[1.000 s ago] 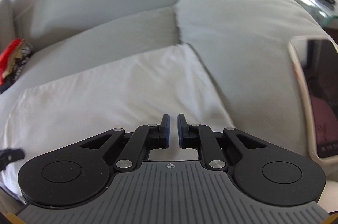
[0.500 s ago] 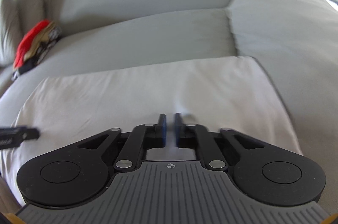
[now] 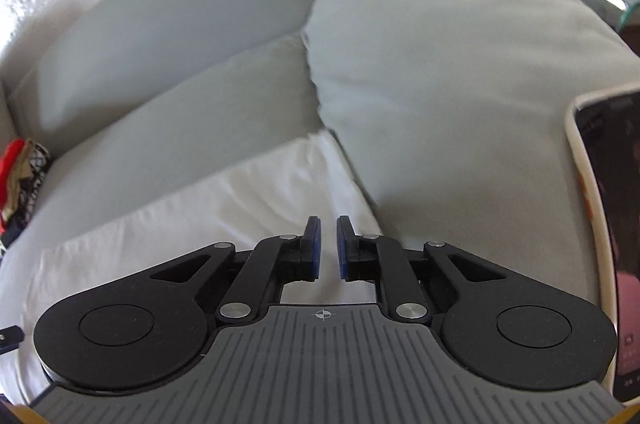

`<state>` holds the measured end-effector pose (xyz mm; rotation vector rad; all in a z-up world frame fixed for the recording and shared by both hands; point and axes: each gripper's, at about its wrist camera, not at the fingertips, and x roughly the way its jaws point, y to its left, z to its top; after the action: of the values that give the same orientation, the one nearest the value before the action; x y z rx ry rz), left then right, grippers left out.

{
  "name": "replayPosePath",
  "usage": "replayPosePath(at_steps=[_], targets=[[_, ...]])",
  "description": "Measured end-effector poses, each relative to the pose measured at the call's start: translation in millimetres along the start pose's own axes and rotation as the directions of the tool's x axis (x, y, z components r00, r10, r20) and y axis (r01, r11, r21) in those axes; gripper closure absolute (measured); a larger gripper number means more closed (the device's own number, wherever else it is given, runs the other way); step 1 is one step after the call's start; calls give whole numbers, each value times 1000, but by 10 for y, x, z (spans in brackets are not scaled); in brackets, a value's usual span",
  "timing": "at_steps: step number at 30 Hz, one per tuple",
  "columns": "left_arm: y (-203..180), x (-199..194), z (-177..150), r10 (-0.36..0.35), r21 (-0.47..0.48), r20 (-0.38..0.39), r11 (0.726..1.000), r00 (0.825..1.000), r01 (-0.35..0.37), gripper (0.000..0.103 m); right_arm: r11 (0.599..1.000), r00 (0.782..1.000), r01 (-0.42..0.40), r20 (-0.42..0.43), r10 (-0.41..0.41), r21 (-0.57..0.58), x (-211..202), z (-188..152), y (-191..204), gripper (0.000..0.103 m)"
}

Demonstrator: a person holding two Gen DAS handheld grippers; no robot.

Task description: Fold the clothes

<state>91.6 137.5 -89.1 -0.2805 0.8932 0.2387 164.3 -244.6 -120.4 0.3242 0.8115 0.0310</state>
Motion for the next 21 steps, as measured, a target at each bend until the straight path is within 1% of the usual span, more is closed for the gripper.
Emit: replayPosePath(at_steps=[1,3,4,5,7,8,9,10,11,12,13,14,15,16,17,18,19,20,21], targets=[[-24,18,65,-9,0,-11,1000,1000,9,72,1000,1000,-15,-4,15,7,47,42,46,88],[-84,89,178,-50,6,-14,999,999,50,71,999,999,-47,-21,47,20,164,117,150,88],[-97,156,232,-73,8,-15,997,997,73,68,998,998,-63,-28,64,23,228,144,208,88],[-108,240,277,-91,8,-13,996,996,92,67,996,996,-86,-33,87,24,300,167,268,88],[-89,449,366,-116,-8,6,993,993,116,68,985,985,-165,-42,167,49,462,222,337,87],[-76,557,412,-128,-17,16,992,992,128,70,976,976,-207,-47,210,64,545,249,366,83],[-40,665,452,-123,-34,24,992,992,124,72,964,966,-248,-55,254,92,646,273,369,79],[8,771,490,-111,-55,30,992,993,112,77,951,955,-276,-71,288,138,777,289,335,76],[55,878,528,-98,-77,36,992,995,100,84,936,945,-294,-91,316,193,920,301,287,73],[107,978,551,-77,-95,38,992,996,81,86,925,939,-292,-111,326,243,1056,309,230,73],[157,1067,558,-55,-106,32,993,998,58,88,928,946,-263,-120,302,265,1149,316,165,77],[192,1114,556,-27,-101,35,994,999,30,91,937,958,-223,-117,262,269,1213,323,98,103],[220,1144,552,3,-90,45,996,999,1,93,955,976,-171,-93,198,243,1219,337,48,103],[249,1173,548,33,-79,55,996,998,-28,92,980,996,-65,-50,75,187,1166,361,24,103],[260,1171,547,53,-66,64,997,997,-48,92,989,998,62,-7,-62,137,1103,384,6,103],[232,1135,546,96,-46,74,995,993,-93,92,986,993,114,28,-118,121,1019,401,-34,103],[189,1089,545,152,-24,86,988,985,-151,92,986,991,115,58,-123,122,920,420,-88,103],[147,1043,543,208,-3,99,978,973,-208,95,985,988,112,88,-124,128,806,436,-130,103],[113,987,534,253,13,117,967,960,-256,96,985,984,112,121,-128,130,681,449,-154,103]])
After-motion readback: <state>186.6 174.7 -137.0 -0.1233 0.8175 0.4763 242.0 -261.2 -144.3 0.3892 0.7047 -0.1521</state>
